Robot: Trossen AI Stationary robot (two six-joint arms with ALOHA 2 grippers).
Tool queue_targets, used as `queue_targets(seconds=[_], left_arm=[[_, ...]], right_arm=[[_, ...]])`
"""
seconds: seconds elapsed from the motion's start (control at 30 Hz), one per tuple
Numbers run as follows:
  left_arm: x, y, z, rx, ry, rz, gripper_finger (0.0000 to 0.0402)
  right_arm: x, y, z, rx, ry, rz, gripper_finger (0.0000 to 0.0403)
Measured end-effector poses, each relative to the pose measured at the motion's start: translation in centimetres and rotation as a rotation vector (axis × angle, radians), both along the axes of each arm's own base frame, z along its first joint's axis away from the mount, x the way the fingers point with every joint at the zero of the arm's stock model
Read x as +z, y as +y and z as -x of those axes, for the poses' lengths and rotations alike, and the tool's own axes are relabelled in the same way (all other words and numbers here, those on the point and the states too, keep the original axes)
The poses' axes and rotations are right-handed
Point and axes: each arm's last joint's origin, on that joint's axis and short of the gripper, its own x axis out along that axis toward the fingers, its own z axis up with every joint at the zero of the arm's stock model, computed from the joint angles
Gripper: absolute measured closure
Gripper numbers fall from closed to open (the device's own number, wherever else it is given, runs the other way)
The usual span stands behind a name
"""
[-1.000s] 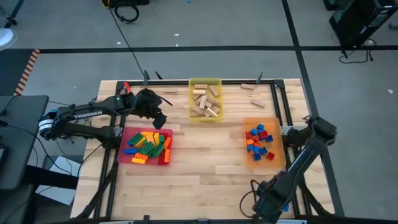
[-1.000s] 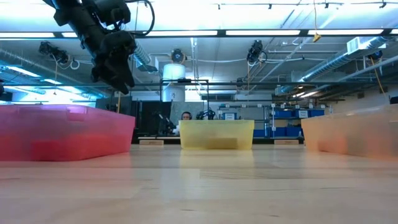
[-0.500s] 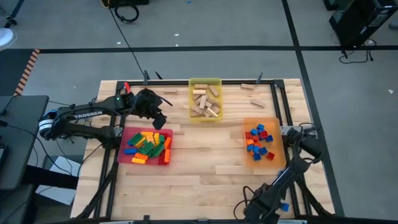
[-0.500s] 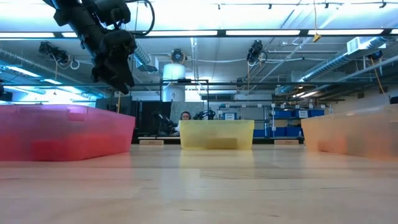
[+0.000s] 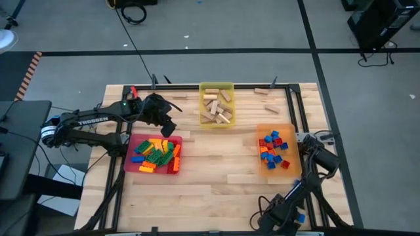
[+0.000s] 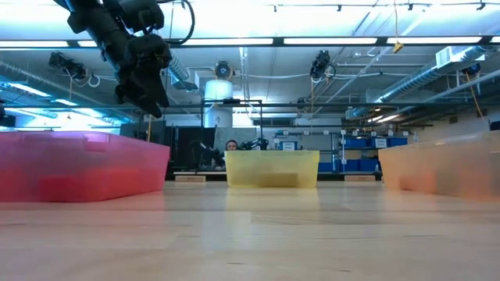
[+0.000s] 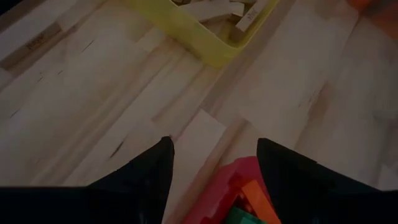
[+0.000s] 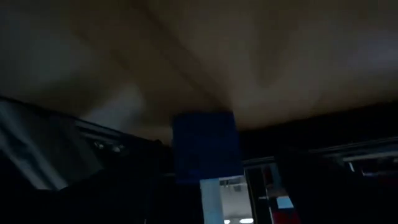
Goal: Sort blocks by size
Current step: Put the 1 stud blue game piece into the orange bin
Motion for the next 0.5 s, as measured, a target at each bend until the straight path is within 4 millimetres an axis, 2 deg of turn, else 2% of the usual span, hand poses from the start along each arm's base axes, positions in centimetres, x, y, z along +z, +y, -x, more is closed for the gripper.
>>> queue_targets(seconds=[0.23, 0.5], left_arm=[[0.0, 0.0, 0.0, 0.000, 0.000, 0.001, 0.0163], [0.1, 0.0, -0.1, 0.000, -0.010, -0.004, 0.0163]], right_arm=[[-0.6, 1.0, -0.2, -0.006, -0.065, -0.093, 0.0095], [-0.8, 1.2, 0.2, -0.022, -0.058, -0.075, 0.0183]])
